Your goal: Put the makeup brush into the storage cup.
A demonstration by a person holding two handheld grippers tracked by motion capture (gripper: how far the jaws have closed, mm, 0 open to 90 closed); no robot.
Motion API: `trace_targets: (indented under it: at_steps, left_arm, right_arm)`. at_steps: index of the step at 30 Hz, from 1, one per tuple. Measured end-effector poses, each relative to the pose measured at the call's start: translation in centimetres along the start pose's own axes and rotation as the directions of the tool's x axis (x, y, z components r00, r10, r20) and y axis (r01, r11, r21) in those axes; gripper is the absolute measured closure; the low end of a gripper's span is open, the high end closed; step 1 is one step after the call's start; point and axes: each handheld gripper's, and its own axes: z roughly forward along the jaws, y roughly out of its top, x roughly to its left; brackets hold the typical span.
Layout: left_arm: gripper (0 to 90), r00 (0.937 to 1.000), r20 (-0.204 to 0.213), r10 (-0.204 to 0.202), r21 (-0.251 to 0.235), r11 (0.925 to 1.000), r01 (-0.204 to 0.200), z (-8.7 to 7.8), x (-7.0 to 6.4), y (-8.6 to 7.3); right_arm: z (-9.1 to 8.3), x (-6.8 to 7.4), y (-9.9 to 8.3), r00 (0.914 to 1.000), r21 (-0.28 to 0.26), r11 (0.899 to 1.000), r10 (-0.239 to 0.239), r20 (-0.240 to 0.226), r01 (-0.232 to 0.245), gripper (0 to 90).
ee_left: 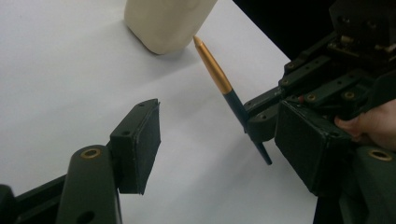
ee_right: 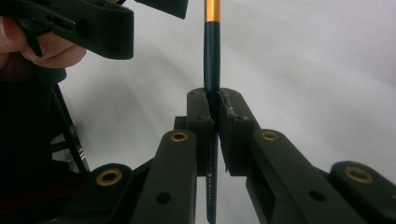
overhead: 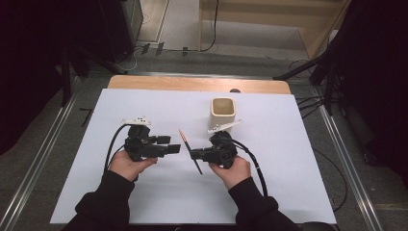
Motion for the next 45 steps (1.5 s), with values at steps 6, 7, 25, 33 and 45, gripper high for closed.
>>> trace_targets:
  at_steps: [6, 7, 25, 33, 45]
  left_arm:
    - [38.2, 0.9992, 0.012, -0.039, -0.013, 0.9992, 0.039, 0.6, 0.2, 0.0]
    - [39.3, 0.9990, 0.014, -0.043, -0.014, 0.9990, 0.043, 0.6, 0.2, 0.0]
    - [59.3, 0.9859, 0.083, -0.145, -0.042, 0.9880, 0.149, 1.6, 0.9, -0.3]
    - [65.5, 0.9724, 0.123, -0.198, -0.026, 0.9789, 0.203, 2.0, 1.2, -0.6]
    - [74.0, 0.9611, 0.148, -0.233, -0.016, 0.9712, 0.238, 2.1, 1.5, -0.8]
  right_arm:
    - [0.5, 0.3, 0.0, 1.0000, -0.006, 1.000, -0.003, -0.007, 0.003, 84.5]
    - [0.6, 0.4, 0.0, 1.0000, -0.008, 1.000, -0.004, -0.005, 0.004, 84.5]
    - [1.4, 1.0, 0.0, 0.9999, -0.017, 1.000, -0.009, -0.009, 0.009, 84.5]
    - [1.6, 1.1, 0.0, 0.9999, -0.013, 1.000, -0.008, -0.011, 0.008, 84.5]
    - [1.9, 1.3, 0.0, 0.9998, -0.014, 1.000, -0.015, -0.014, 0.015, 84.6]
